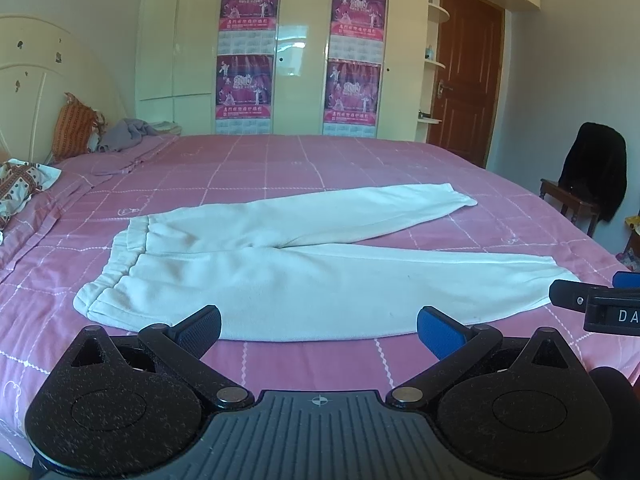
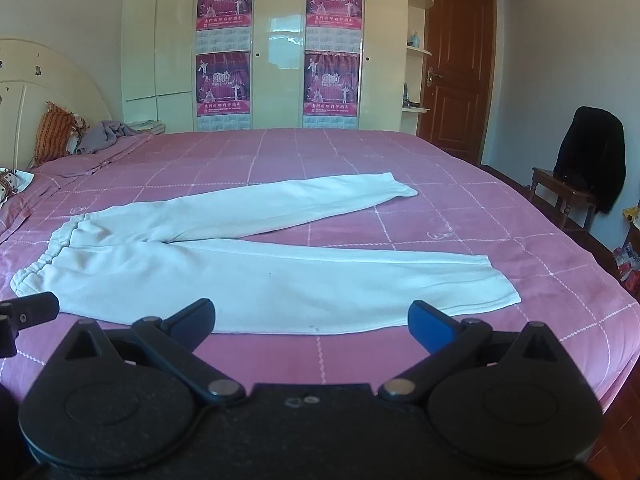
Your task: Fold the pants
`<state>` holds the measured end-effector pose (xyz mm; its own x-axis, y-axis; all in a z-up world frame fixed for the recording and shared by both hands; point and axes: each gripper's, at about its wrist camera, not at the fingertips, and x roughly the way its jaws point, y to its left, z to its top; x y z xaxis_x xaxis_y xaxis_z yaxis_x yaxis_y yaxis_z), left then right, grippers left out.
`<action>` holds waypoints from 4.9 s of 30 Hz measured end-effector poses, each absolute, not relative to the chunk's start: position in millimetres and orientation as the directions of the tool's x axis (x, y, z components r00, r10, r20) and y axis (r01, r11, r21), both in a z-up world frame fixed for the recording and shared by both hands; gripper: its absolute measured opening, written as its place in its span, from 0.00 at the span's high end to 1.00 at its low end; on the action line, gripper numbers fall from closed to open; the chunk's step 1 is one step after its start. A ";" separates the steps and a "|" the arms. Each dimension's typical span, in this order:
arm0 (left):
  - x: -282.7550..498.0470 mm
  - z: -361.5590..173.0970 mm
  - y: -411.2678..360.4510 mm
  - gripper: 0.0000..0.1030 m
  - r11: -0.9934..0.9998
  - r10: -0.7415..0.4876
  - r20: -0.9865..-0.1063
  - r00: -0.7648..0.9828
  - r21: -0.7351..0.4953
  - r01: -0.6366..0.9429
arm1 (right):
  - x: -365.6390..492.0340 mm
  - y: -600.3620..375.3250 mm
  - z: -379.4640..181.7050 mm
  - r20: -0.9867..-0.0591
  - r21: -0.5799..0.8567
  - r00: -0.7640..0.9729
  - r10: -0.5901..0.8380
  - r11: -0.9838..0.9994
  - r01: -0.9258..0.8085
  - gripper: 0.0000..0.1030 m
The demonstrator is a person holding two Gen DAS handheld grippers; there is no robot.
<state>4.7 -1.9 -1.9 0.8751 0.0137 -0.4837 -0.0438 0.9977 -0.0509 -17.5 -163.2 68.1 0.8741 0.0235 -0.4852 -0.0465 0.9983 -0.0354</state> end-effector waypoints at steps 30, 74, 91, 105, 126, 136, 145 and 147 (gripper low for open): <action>3.7 -2.1 -0.1 0.00 0.998 0.013 -0.481 0.876 -0.051 -0.043 | -18.8 -161.6 69.9 -0.480 -0.035 0.877 0.022 0.998 -0.044 0.00; 22.0 -9.9 5.8 0.00 0.997 0.046 -0.526 0.849 -0.025 -0.069 | -15.6 -151.1 61.2 -0.484 -0.048 0.872 0.078 0.992 -0.116 0.00; 209.8 -39.8 182.5 0.00 0.977 0.155 -0.607 0.779 -0.023 -0.212 | 172.0 -114.4 79.0 -0.482 0.036 0.790 0.379 0.910 -0.414 0.05; 402.7 -132.9 376.6 0.29 0.979 -0.025 -0.732 0.681 -0.157 -0.133 | 383.9 -13.9 31.0 -0.584 0.000 0.625 0.518 0.770 -0.638 0.46; 462.7 -169.7 392.4 0.80 0.962 -0.235 -0.694 0.681 -0.265 0.062 | 540.8 78.2 -35.4 -0.826 -0.130 0.358 0.436 0.470 -0.873 0.72; 371.7 -79.8 364.8 0.85 0.983 -0.181 -0.484 0.856 -0.072 0.167 | 454.7 45.8 34.6 -0.653 -0.271 0.573 0.495 0.554 -0.787 0.93; 251.4 -54.6 296.5 0.85 0.941 -0.165 -0.460 0.872 0.191 0.279 | 291.7 -23.8 79.4 -0.531 -0.387 0.650 0.544 0.527 -0.757 0.93; 228.3 -65.6 282.5 0.84 0.946 -0.144 -0.478 0.866 0.190 0.262 | 265.8 -31.1 64.1 -0.538 -0.377 0.656 0.528 0.545 -0.748 0.93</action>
<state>228.3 282.5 -65.6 0.8664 -0.1437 -0.4783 0.2617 0.9463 0.1897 265.8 -31.1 64.1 0.6565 0.5283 -0.5385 -0.7484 0.5455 -0.3772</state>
